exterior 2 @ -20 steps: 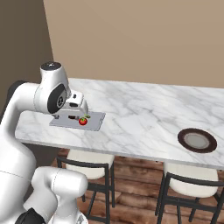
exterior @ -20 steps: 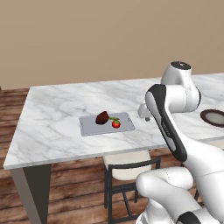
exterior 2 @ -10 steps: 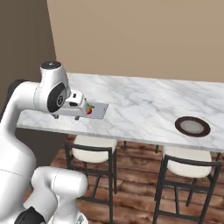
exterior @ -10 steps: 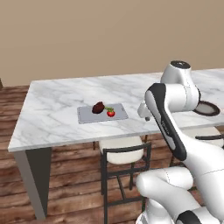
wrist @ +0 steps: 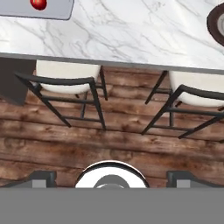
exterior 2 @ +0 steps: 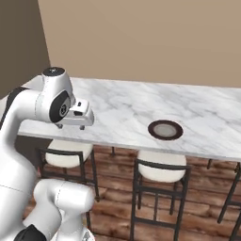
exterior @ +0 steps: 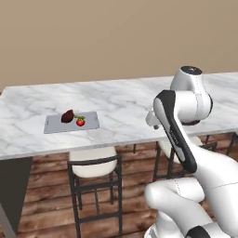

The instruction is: Create a steak meal by picking up the steak and asparagus from the tray and placing them on the plate. Leave the tomato on the tray.

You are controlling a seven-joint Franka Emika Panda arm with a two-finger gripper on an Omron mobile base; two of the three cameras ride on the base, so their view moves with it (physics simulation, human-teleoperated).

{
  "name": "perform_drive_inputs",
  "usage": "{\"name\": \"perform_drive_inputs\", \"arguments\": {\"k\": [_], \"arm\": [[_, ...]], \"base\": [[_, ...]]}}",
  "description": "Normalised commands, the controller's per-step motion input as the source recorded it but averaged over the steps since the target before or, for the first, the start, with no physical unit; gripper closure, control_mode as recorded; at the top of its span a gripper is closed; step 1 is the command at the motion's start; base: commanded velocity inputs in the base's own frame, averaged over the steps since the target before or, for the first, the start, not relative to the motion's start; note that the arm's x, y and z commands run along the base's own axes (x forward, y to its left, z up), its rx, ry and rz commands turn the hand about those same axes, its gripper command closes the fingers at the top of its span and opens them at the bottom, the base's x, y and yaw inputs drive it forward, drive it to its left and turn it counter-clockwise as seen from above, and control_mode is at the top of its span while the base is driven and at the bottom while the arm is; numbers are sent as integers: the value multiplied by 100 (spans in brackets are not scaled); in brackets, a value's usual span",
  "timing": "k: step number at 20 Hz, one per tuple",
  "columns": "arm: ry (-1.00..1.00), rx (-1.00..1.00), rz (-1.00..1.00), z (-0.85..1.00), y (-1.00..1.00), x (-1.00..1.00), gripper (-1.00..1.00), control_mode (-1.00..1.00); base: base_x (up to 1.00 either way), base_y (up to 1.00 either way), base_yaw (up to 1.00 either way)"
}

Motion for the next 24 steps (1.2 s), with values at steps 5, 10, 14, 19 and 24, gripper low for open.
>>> {"name": "perform_drive_inputs", "arguments": {"k": [5, 10, 14, 19, 24], "arm": [[0, 0, 0, 0, 0, 0, -100, 100], [0, 0, 0, 0, 0, 0, -100, 100], [0, 0, 0, 0, 0, 0, -100, 100], [0, 0, 0, 0, 0, 0, -100, 100], [0, 0, 0, 0, 0, 0, -100, 100]], "base": [[11, -42, 0], [46, 0, 0], [61, 7, 0], [65, 27, 0], [65, 49, -5]]}}
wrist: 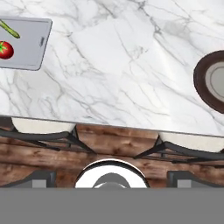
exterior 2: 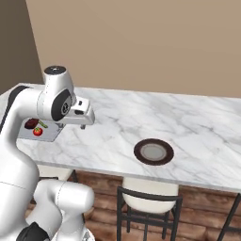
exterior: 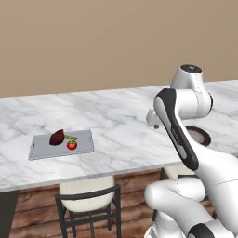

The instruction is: Create a steak meal by picking up the steak and asparagus from the tray and placing them on the plate. Leave the tomato on the tray.

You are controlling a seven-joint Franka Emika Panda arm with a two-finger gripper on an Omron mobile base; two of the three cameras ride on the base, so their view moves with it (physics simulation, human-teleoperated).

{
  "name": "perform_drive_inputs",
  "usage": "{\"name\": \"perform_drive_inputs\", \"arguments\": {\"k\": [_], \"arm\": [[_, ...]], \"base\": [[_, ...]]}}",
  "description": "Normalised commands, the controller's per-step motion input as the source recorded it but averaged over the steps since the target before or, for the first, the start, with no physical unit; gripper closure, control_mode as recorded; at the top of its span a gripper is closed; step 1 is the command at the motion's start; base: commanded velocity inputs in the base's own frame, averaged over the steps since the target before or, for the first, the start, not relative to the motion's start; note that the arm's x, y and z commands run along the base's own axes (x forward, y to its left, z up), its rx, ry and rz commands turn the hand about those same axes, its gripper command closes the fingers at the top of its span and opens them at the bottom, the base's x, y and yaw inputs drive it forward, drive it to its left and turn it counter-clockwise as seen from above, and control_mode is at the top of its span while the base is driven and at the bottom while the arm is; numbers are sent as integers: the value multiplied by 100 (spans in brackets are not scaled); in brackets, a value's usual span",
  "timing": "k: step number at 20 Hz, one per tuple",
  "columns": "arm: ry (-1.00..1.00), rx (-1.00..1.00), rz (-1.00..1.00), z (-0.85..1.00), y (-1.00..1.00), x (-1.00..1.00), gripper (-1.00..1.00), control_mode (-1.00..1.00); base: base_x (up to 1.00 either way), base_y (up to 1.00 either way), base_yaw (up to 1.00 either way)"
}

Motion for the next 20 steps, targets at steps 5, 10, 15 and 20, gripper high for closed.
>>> {"name": "perform_drive_inputs", "arguments": {"k": [5, 10, 15, 20], "arm": [[0, 0, 0, 0, 0, 0, -100, 100], [0, 0, -1, 0, 7, 19, -100, -100], [0, 0, 0, 0, 1, 14, -100, -100], [0, 0, 0, -1, 36, 0, -100, -100]], "base": [[66, 51, -7], [22, 14, -3], [0, 0, 0], [0, 0, 0]]}}
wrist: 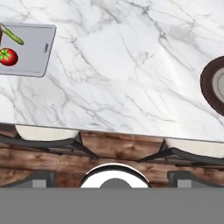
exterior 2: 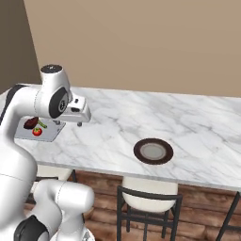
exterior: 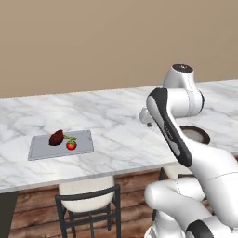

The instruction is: Create a steak meal by picking up the steak and asparagus from the tray and placing them on the plate. Leave the tomato on the tray.

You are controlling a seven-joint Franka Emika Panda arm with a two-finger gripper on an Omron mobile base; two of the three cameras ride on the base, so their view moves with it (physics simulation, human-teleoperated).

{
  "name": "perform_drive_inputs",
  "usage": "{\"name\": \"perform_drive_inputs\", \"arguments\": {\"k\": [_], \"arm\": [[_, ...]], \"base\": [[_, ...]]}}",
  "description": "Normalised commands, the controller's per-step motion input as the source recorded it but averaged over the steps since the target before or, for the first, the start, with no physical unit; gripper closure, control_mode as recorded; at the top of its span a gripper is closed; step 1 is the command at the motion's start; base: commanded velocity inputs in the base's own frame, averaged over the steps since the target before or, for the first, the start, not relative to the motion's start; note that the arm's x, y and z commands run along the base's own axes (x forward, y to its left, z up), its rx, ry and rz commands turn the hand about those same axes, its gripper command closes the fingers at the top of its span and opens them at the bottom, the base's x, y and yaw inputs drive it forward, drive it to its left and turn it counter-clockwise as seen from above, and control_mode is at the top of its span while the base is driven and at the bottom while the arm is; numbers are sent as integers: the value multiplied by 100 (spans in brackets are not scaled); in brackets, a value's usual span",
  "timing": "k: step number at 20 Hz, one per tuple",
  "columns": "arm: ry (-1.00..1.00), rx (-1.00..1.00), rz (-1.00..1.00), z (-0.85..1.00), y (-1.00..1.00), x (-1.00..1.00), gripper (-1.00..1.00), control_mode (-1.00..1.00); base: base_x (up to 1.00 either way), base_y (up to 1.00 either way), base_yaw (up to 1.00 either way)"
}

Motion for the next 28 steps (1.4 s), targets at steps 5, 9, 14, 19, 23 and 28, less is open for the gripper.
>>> {"name": "perform_drive_inputs", "arguments": {"k": [5, 9, 14, 19, 23, 28], "arm": [[-1, -7, 0, -1, 92, 0, -100, -100], [0, -5, 0, -14, 99, 23, -100, -100], [0, -1, 0, -29, 97, 36, -100, -100], [0, 0, -1, -33, 98, 43, -100, -100], [0, 2, -4, -38, 80, 32, -100, -100], [0, 5, -1, -24, 65, 38, -100, -100]], "base": [[0, 0, 0], [0, 0, 0], [0, 0, 0], [0, 0, 0], [0, 0, 0], [0, 0, 0]]}}
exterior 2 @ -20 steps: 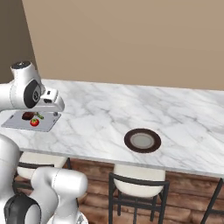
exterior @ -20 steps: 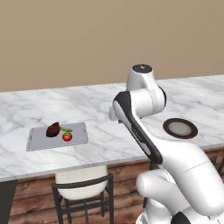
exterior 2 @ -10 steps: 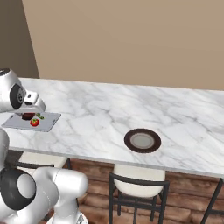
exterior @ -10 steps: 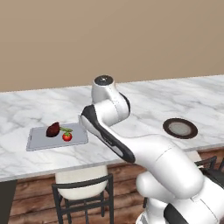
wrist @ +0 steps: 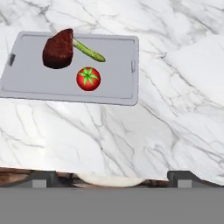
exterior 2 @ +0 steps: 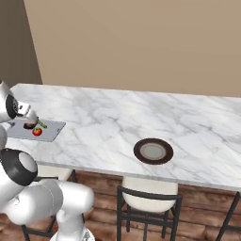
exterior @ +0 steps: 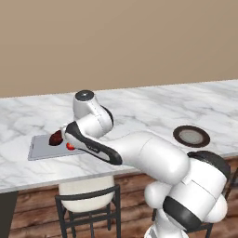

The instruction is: Create a steak meal by picking up the steak and asparagus from the tray and placing them on the plate. Leave the tomato on the tray.

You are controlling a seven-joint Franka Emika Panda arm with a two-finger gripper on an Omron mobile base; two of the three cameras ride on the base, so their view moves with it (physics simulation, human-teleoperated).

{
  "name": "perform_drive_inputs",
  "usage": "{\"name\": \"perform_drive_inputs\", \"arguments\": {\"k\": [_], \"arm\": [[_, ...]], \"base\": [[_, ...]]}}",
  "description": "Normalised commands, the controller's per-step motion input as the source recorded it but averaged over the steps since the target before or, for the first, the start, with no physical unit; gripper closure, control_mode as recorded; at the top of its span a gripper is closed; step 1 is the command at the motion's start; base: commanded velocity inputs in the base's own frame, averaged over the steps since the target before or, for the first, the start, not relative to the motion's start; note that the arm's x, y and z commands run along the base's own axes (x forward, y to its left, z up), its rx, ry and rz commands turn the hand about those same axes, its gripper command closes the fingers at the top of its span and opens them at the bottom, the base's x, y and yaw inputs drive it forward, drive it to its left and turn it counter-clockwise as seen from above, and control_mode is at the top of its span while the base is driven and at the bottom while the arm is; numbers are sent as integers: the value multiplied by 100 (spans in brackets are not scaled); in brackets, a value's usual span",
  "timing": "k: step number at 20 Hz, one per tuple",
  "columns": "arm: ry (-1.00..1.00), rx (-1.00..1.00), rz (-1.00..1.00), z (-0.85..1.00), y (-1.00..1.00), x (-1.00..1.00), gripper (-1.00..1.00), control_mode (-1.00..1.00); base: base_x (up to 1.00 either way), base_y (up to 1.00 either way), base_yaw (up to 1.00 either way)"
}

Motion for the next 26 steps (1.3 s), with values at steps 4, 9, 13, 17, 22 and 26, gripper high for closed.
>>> {"name": "perform_drive_inputs", "arguments": {"k": [4, 9, 13, 17, 22, 26], "arm": [[0, 3, 0, -3, 61, 51, -100, -100], [0, 0, 0, -17, 45, 50, -100, -100], [0, 0, 0, -31, 23, 37, -100, -100], [0, 0, 0, -31, 23, 36, -100, -100], [0, 0, 0, -29, 22, 37, -100, -100], [0, 0, -2, -24, 11, 33, -100, -100]], "base": [[0, 0, 0], [0, 0, 0], [0, 0, 0], [0, 0, 0], [0, 0, 0], [0, 0, 0]]}}
